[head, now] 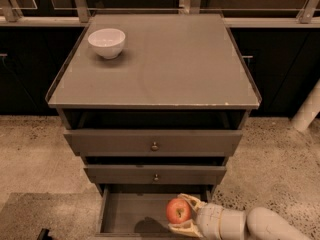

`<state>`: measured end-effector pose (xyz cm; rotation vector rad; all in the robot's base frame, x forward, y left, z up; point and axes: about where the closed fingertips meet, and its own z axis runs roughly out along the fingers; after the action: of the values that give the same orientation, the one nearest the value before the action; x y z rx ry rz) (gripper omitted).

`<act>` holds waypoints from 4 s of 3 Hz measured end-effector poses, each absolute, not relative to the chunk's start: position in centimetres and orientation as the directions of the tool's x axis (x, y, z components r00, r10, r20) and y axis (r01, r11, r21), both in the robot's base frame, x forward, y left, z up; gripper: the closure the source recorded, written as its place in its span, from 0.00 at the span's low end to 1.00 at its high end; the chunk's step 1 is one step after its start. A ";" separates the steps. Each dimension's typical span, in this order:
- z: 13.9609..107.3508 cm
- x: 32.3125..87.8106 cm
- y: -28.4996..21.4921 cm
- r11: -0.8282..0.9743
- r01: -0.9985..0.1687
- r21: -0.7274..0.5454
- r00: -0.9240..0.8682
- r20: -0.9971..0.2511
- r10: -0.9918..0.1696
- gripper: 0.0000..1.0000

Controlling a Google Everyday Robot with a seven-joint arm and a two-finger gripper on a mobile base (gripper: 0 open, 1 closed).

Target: Pick apple from bottom drawer and place on counter

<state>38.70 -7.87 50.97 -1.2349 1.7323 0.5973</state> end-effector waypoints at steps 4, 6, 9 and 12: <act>70.7 39.9 -4.1 0.146 -0.918 -0.368 0.236 -0.805 -0.544 1.00; 76.5 40.5 -4.4 0.062 -0.900 -0.432 0.342 -0.786 -0.515 1.00; 91.3 43.1 -6.1 -0.023 -0.833 -0.553 0.486 -0.709 -0.511 1.00; 90.5 47.5 -8.1 -0.002 -0.813 -0.582 0.511 -0.712 -0.481 1.00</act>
Offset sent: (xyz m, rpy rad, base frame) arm 0.0263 0.0426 0.2192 -0.0952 -0.2787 0.2736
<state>47.51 -8.12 90.54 -1.6486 1.1198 0.3748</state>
